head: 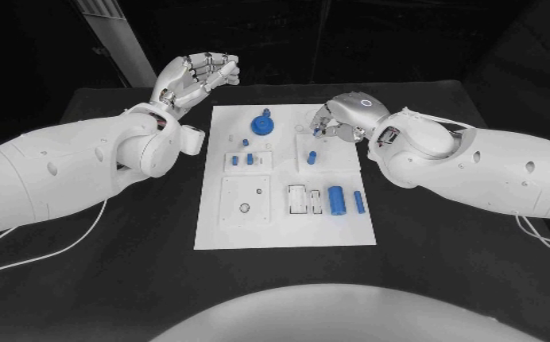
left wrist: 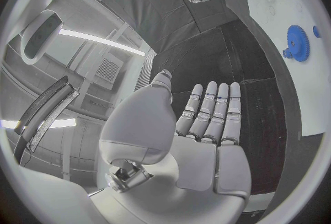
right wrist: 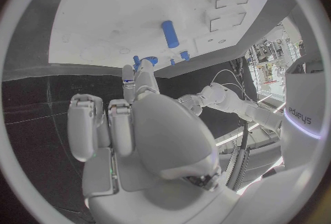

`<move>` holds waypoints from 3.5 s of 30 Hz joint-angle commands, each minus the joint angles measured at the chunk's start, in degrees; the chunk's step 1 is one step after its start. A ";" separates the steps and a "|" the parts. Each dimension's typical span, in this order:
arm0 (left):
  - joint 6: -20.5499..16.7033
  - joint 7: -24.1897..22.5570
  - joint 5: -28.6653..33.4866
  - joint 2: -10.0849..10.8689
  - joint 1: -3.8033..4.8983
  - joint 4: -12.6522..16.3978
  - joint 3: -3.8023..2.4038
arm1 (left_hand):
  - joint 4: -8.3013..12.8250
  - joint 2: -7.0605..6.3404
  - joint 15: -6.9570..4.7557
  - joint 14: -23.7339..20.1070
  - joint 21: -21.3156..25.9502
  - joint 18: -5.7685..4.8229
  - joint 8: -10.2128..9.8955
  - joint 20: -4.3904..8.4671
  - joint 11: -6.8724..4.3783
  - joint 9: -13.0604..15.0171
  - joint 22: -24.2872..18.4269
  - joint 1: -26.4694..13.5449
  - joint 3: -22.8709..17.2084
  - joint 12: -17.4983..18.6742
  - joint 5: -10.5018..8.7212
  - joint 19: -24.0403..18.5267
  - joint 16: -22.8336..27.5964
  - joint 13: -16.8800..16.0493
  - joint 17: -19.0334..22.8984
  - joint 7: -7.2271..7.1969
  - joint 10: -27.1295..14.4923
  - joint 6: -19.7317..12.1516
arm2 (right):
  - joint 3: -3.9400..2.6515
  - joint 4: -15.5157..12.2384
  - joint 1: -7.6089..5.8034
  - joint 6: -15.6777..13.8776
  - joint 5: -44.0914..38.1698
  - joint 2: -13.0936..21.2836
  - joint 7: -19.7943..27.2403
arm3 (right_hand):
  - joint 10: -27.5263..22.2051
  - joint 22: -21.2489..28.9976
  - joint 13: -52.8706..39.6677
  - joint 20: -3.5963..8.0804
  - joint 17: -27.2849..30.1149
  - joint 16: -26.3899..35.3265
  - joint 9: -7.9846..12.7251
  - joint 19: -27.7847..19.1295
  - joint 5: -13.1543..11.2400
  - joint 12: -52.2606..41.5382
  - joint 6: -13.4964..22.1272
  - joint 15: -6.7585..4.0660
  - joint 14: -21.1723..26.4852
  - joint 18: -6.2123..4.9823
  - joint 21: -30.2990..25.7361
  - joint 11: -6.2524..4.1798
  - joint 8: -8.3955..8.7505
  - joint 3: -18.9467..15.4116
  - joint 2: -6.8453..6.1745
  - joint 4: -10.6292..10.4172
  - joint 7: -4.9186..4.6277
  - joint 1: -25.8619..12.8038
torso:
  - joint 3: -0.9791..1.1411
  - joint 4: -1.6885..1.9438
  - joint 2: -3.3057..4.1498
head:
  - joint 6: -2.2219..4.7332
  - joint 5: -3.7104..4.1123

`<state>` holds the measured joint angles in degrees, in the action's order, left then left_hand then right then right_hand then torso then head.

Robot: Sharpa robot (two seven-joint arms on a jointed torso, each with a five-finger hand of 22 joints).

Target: Assemble the parts on the task board

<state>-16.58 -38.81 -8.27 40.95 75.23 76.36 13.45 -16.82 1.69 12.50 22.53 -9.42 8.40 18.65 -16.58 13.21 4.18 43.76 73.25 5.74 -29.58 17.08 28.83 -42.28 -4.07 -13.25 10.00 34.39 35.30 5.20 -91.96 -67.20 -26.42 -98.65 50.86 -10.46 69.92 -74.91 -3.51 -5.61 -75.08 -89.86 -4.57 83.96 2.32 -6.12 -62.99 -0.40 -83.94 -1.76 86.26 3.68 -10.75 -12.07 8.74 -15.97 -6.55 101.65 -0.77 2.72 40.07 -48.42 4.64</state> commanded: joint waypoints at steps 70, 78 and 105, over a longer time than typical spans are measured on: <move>1.05 -8.89 0.18 -1.14 0.05 -1.98 -0.04 | 0.09 0.93 -0.11 -0.45 0.28 -0.81 0.61 0.04 -0.09 -0.01 -0.22 0.13 0.60 -0.54 0.63 0.47 -0.45 0.11 0.44 5.29 -0.61 -0.82 | 0.04 -0.99 1.83 18.22 -0.74 -14.02 4.59 | -0.05 -12.77 0.06 -0.66 -14.92 -0.14 0.36 4.05 0.40 2.00 0.59 0.98 -6.06 0.67 -0.26 0.93 1.25 0.81 0.02 -0.26 -1.40 1.16 | -0.04 -0.03 0.05 | -1.58 -5.08; 1.03 -8.88 0.18 -1.09 0.05 -1.92 -0.04 | 0.09 0.93 -0.11 -0.45 0.28 -0.81 0.61 0.04 -0.09 -0.01 -0.22 0.13 0.60 -0.54 0.63 0.47 -0.45 0.11 0.44 5.29 -0.61 -0.82 | 0.05 -0.65 2.18 18.33 -1.14 -14.53 4.87 | -0.06 -12.70 0.06 -0.67 -14.92 -0.14 0.37 3.99 0.39 2.03 0.61 0.99 -6.06 0.64 -0.38 0.94 1.28 0.82 0.04 -0.25 -1.41 1.18 | -0.01 -0.02 0.05 | -1.58 -5.32; 1.03 -8.95 0.18 -0.96 0.05 -1.84 -0.04 | 0.09 1.06 -0.10 -0.52 0.32 -0.82 0.77 0.04 -0.08 -0.03 -0.28 0.18 0.72 -0.72 0.71 0.48 -0.59 0.12 0.64 5.31 -0.70 -0.93 | 0.06 0.29 2.61 18.64 -1.25 -15.68 5.38 | -0.05 -12.60 0.05 -0.71 -14.92 -0.14 0.39 3.90 0.39 2.12 0.66 1.03 -6.06 0.59 -0.55 0.98 1.37 0.86 0.06 -0.26 -1.46 1.17 | -0.05 -0.12 -0.03 | -1.58 -4.92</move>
<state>-16.11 -38.82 -8.25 40.01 75.21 74.43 13.45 -16.82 2.20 12.29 22.32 -9.42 8.41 19.16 -16.58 13.21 4.17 43.55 73.33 6.05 -30.04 17.56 28.82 -42.56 -4.01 -12.66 10.01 33.98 34.89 5.26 -91.71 -64.58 -8.32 -99.52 35.25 -5.57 69.69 -74.91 -3.50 -6.03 -75.10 -89.87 -4.12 83.96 2.47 -4.34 -62.26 0.21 -84.14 -1.76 86.05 4.31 -9.08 -11.61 8.75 -16.13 -7.66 102.09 -0.81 2.58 40.05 -50.01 -0.34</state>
